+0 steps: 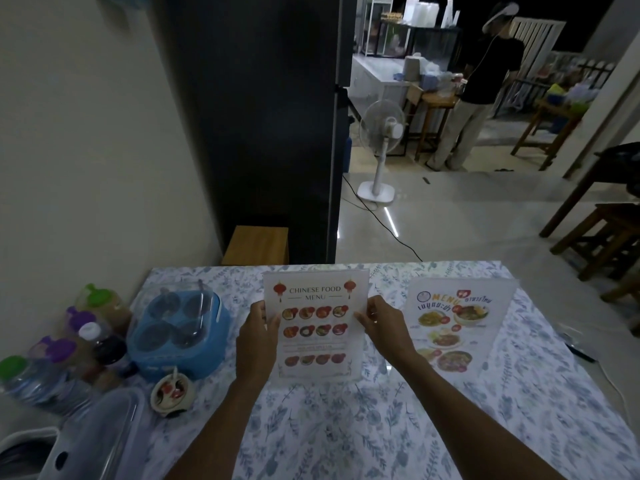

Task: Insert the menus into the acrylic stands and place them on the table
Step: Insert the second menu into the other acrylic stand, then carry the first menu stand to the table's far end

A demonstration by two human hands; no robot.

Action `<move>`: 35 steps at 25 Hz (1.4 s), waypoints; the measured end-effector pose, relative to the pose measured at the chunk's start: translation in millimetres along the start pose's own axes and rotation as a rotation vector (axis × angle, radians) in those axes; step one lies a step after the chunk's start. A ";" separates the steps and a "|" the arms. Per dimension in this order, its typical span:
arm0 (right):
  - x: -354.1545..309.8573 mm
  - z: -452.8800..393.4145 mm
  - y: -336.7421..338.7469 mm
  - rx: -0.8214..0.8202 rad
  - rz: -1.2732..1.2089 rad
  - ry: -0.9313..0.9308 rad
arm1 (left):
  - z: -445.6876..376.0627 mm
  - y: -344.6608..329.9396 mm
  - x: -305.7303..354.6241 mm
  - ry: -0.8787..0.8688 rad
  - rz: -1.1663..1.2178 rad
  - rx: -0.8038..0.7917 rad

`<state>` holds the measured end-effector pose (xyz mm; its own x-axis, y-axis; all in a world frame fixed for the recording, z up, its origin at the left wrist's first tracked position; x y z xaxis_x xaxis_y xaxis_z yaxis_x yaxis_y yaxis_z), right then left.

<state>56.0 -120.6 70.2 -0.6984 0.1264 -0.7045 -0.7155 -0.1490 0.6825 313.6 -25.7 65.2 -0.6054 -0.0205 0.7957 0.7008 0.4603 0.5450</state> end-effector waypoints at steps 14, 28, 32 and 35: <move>8.3 34.2 24.8 0.019 0.207 -0.005 | 30.7 -20.9 -24.0 0.280 -0.268 -0.403; 183.1 77.7 101.0 0.068 0.182 -0.299 | 94.0 -186.3 57.2 0.069 -0.305 -0.810; 234.9 66.4 124.2 0.087 0.156 -0.395 | 85.9 -233.6 60.4 0.073 -0.296 -0.813; 267.5 46.0 135.8 0.085 0.116 -0.442 | 78.1 -255.6 56.1 0.106 -0.280 -0.792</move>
<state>-228.9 -61.9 -16.7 -0.7018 0.5219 -0.4849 -0.6184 -0.1084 0.7784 71.0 -75.2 -50.0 -0.7853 -0.1429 0.6024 0.6115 -0.3315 0.7185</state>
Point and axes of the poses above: each hand's wrist, its own z-axis away from the middle knuckle, its own y-axis out of the back of the hand, x = y × z, the point moved 7 cm from there along -z, towards the middle knuckle, and after that the axes turned 14 degrees about -y, right-handed, at the moved point
